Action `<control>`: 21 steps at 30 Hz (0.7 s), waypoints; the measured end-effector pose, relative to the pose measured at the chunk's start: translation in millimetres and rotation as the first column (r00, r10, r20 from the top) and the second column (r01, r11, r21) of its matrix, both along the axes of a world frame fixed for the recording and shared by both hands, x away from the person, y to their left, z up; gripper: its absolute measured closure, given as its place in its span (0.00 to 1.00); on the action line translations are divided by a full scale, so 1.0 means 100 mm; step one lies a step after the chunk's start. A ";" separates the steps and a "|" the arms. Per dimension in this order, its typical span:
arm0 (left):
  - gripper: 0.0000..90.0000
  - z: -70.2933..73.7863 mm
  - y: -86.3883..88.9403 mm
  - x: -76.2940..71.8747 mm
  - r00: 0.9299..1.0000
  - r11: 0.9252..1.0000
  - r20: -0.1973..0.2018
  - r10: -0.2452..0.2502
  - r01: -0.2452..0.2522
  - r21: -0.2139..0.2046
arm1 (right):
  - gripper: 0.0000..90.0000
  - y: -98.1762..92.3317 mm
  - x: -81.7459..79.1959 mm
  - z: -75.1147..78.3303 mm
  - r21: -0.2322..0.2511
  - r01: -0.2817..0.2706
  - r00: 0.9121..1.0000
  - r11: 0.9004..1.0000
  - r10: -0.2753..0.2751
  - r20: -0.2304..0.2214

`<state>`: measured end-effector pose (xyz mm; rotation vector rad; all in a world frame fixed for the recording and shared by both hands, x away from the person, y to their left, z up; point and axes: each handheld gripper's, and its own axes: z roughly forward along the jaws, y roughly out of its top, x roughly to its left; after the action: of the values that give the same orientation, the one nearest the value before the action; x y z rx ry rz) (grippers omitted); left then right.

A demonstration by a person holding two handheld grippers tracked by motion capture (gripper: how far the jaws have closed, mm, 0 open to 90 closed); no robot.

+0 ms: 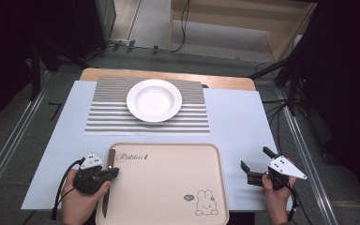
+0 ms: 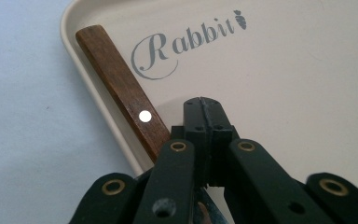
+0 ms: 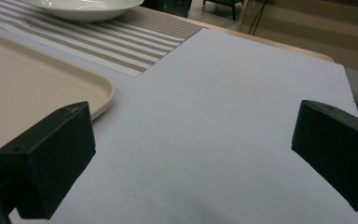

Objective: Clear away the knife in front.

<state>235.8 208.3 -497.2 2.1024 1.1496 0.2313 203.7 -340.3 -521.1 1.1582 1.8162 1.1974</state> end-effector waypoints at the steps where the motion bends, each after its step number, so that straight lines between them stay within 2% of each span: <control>1: 0.99 -0.01 0.01 0.00 1.000 1.000 0.003 0.001 -0.001 -0.006 | 0.00 -0.01 0.00 0.00 0.008 0.007 1.000 1.000 -0.007 0.003; 6: 0.99 -0.01 0.05 0.03 1.000 1.000 0.011 -0.007 0.007 -0.014 | 0.00 -0.03 -0.01 0.00 0.021 0.018 1.000 1.000 -0.018 0.003; 10: 0.99 -0.01 0.08 0.04 0.999 0.999 0.038 -0.010 0.011 -0.035 | 0.00 -0.02 -0.01 0.00 0.014 0.018 1.000 1.000 -0.018 0.006; 13: 0.90 0.01 0.10 0.03 0.998 0.998 0.063 -0.022 0.026 -0.055 | 0.00 -0.01 -0.01 0.00 0.005 0.015 1.000 1.000 -0.015 0.004; 14: 0.86 0.02 0.10 0.02 0.995 0.996 0.085 -0.050 0.056 -0.066 | 0.00 -0.01 -0.01 0.00 0.003 0.012 1.000 1.000 -0.012 0.001; 16: 0.82 0.05 0.11 0.01 0.993 0.996 0.110 -0.050 0.058 -0.073 | 0.00 0.00 0.00 0.00 -0.006 0.005 1.000 1.000 -0.005 0.003; 17: 0.79 0.06 0.11 0.01 0.991 0.994 0.121 -0.050 0.061 -0.092 | 0.00 0.00 0.00 0.00 -0.009 0.003 1.000 1.000 -0.003 0.002; 18: 0.77 0.06 0.11 0.01 0.991 0.994 0.121 -0.050 0.061 -0.092 | 0.00 0.00 0.00 0.00 -0.008 0.004 1.000 1.000 -0.004 0.001; 20: 0.74 0.08 0.13 0.00 0.990 0.991 0.136 -0.043 0.059 -0.117 | 0.00 0.00 0.00 0.00 -0.004 0.006 1.000 1.000 -0.006 0.001; 21: 0.67 0.10 0.17 0.00 0.988 0.987 0.150 -0.041 0.063 -0.145 | 0.00 -0.01 0.00 0.00 0.006 0.009 1.000 1.000 -0.009 0.001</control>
<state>235.7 224.9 -487.7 1.9472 0.9927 0.2622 203.6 -341.4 -520.9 1.1679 1.8059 1.1986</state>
